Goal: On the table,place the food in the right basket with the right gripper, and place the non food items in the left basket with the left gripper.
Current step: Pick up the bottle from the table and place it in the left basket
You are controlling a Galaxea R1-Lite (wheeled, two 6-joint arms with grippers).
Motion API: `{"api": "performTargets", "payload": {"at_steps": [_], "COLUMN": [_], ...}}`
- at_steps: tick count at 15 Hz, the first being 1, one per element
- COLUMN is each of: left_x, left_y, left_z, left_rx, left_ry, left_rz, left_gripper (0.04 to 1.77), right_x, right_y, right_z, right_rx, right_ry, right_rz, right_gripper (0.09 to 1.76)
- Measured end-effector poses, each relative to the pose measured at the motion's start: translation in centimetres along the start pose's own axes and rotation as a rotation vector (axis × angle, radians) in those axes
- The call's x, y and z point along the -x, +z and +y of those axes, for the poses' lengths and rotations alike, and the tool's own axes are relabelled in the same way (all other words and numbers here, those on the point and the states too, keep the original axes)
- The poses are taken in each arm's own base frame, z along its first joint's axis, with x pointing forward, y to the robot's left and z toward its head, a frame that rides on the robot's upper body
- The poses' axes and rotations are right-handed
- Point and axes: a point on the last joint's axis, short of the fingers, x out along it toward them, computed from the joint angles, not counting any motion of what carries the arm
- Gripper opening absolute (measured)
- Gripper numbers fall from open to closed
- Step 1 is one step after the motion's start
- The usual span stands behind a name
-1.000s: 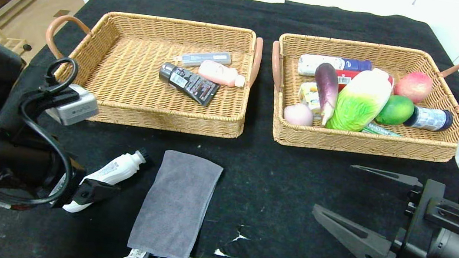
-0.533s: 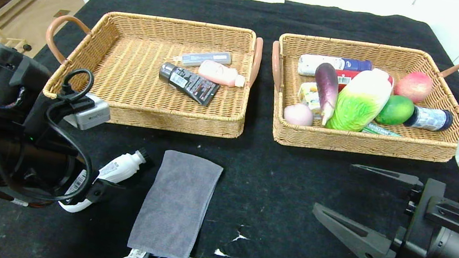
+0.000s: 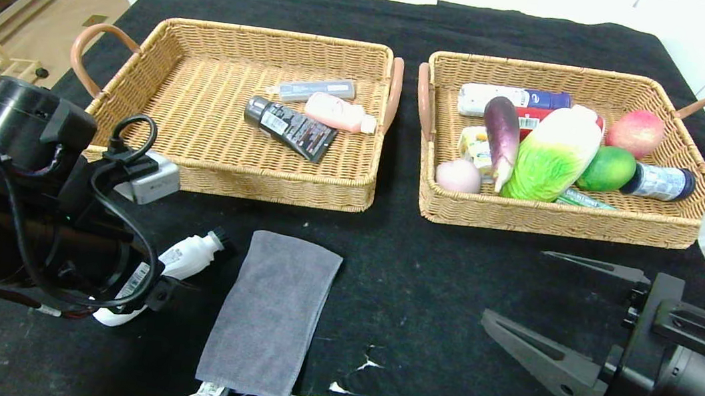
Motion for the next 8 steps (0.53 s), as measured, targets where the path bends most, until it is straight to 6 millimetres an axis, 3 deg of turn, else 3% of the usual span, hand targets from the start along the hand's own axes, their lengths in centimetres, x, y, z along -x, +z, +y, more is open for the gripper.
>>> {"api": "performTargets", "payload": {"at_steps": [8], "left_x": [-0.42], "left_y": [0.09], "left_z": [-0.03], "left_rx": [-0.002], "left_ry": [0.004], "left_rz": [-0.003], "left_gripper": [1.72], "right_x": [-0.08], "right_y": [-0.05], "right_z": [-0.02], "right_rx": [0.000], "right_ry": [0.000], "right_rz": [0.003], "right_gripper": [1.71]}}
